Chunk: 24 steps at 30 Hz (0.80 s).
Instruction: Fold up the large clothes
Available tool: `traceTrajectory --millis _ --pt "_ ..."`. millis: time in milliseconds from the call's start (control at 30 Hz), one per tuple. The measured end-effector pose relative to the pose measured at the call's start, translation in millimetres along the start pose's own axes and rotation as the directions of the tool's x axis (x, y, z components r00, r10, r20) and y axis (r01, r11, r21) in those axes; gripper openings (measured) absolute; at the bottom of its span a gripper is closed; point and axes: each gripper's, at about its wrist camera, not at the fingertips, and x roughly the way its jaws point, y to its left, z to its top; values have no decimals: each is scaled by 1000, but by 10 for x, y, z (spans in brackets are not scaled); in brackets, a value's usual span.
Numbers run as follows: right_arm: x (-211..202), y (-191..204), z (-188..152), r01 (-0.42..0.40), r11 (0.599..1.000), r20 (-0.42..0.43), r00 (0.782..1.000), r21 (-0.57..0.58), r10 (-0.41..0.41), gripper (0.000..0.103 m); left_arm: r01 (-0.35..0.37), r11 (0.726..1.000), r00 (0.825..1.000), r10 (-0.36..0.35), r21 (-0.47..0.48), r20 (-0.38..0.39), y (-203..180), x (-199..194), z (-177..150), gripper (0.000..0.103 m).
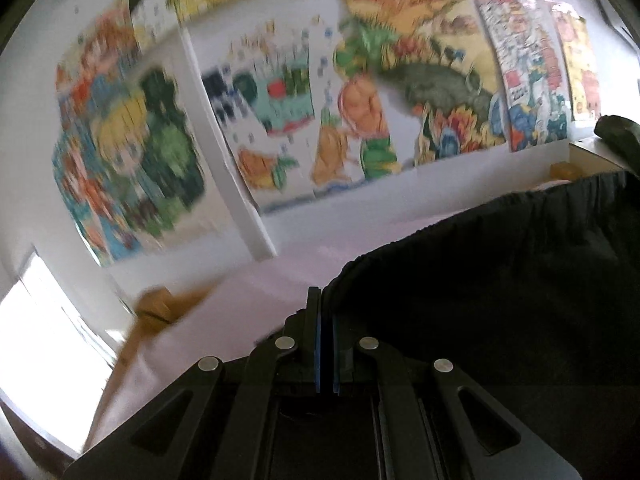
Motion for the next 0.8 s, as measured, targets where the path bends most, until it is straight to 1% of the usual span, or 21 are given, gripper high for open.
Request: traceTrajectory --millis 100,233,333,433,467,533,633,667,700,733,767,800 --pt "195 76 -75 -8 1000 -21 1000 -17 7 6 15 1000 999 -15 -1 -44 -6 208 -52 3" --pt "394 112 -149 -23 1000 -44 999 -14 22 6 23 1000 997 -22 11 -76 -65 395 -93 3" --pt "489 140 -200 -28 1000 -46 999 -14 28 7 25 1000 994 -24 12 -105 -82 525 -127 3" --pt "542 156 -231 -29 1000 -41 999 -11 28 9 21 1000 992 -21 3 -125 -99 593 -159 4" --pt "549 165 -243 -27 1000 -39 999 -12 27 12 20 1000 991 -19 -1 -129 -100 607 -161 5" --pt "556 154 -248 -25 1000 -33 999 -5 25 13 23 999 990 -27 -24 -139 -85 608 -157 5" --pt "546 114 -259 -18 1000 -27 999 18 19 25 20 999 989 -27 -46 -148 -68 587 -147 8" --pt "539 79 -265 -15 999 -25 1000 36 16 35 18 999 989 -25 -47 -148 -70 576 -139 9" --pt "525 37 -269 -15 998 -22 1000 59 16 46 16 999 989 -23 -48 -146 -72 563 -136 15" --pt "506 -4 -273 -15 997 -16 1000 81 16 52 15 999 989 -22 -51 -144 -73 543 -127 26" --pt "479 -45 -273 -14 994 -9 1000 104 15 62 19 998 990 -27 -59 -137 -70 506 -116 34" --pt "446 -101 -275 -17 991 2 1000 135 17 68 21 998 991 -29 -66 -129 -67 479 -107 50"
